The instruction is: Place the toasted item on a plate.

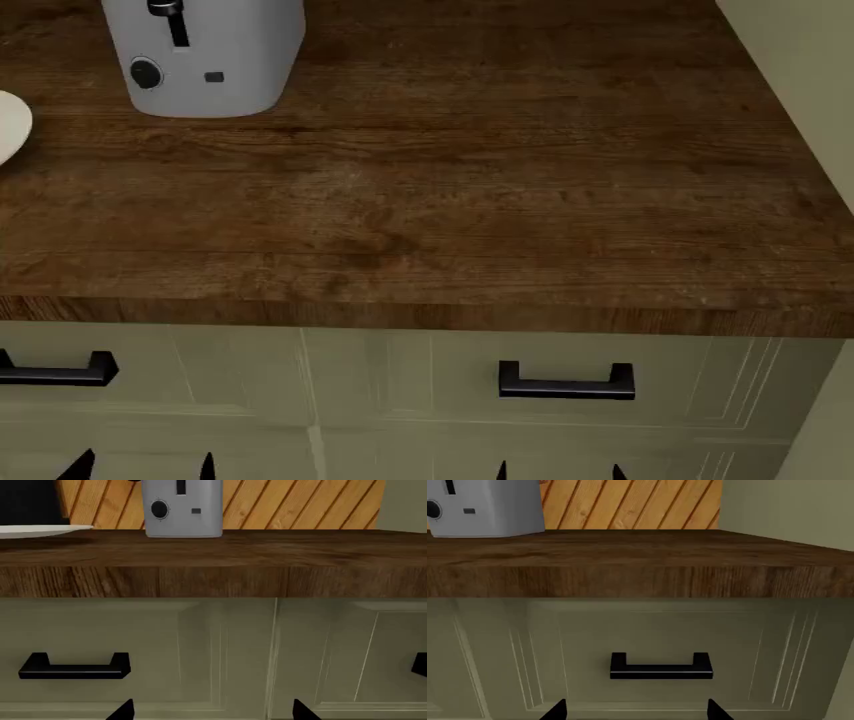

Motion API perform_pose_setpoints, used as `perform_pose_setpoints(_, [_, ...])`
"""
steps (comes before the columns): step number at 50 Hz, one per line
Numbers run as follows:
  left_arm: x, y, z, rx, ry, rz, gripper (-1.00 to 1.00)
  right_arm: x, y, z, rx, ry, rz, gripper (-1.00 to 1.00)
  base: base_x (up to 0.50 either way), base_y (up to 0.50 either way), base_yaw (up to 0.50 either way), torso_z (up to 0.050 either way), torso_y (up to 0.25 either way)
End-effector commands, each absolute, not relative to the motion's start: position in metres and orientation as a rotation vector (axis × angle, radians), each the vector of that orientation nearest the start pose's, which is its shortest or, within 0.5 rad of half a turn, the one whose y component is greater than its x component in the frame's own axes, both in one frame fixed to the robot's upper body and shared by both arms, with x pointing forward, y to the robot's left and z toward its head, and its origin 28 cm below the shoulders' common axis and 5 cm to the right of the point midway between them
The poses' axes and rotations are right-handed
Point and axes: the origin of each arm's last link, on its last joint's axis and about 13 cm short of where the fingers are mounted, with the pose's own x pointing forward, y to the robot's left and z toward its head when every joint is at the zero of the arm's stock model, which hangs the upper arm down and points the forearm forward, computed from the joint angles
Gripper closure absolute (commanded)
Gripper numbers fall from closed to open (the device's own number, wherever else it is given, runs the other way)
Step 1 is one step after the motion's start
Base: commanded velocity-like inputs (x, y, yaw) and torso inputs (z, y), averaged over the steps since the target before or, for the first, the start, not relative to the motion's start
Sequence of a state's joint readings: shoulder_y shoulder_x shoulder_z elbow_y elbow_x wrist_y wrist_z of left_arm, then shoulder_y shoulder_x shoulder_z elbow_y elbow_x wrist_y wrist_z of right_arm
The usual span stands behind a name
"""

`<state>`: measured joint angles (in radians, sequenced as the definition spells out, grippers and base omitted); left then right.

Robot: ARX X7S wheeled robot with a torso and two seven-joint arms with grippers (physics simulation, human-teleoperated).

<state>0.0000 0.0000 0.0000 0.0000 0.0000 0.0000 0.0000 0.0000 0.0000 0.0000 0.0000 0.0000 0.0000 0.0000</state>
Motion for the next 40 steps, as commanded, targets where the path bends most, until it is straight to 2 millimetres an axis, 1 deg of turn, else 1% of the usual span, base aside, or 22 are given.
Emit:
perform_pose_setpoints(1, [0.209, 0.206, 0.014, 0.000, 0.000, 0.000, -1.00, 0.208, -0.096, 0.012, 0.000, 0.005, 0.000, -1.00, 0.00, 0.00, 0.00, 0.000, 0.000])
perform_pose_setpoints(3, [0.210, 0.205, 0.016, -0.019, 0.002, 0.000, -1.00, 0.210, -0.097, 0.013, -0.002, -0.003, -0.005, -1.00, 0.00, 0.00, 0.00, 0.000, 0.000])
perform_pose_setpoints(10, [0.212, 0.204, 0.018, -0.002, 0.018, -0.016, -1.00, 0.207, -0.099, 0.017, -0.008, -0.011, 0.010, -1.00, 0.00, 0.00, 0.00, 0.000, 0.000])
perform_pose_setpoints(14, [0.212, 0.207, 0.021, 0.005, 0.013, -0.005, -1.00, 0.208, -0.100, 0.026, -0.049, -0.052, 0.004, -1.00, 0.00, 0.08, 0.00, 0.000, 0.000])
perform_pose_setpoints(20, [0.212, 0.208, 0.023, 0.006, 0.015, 0.001, -1.00, 0.209, -0.100, 0.027, -0.043, -0.062, 0.021, -1.00, 0.09, 0.46, 0.00, 0.000, 0.000])
perform_pose_setpoints(30, [0.213, 0.207, 0.021, 0.017, 0.025, 0.003, -1.00, 0.209, -0.100, 0.028, -0.044, -0.074, 0.028, -1.00, 0.11, 0.50, 0.00, 0.000, 0.000])
perform_pose_setpoints(40, [0.213, 0.208, 0.022, 0.019, 0.026, 0.004, -1.00, 0.210, -0.099, 0.028, -0.045, -0.068, 0.033, -1.00, 0.01, 0.50, 0.00, 0.000, 0.000])
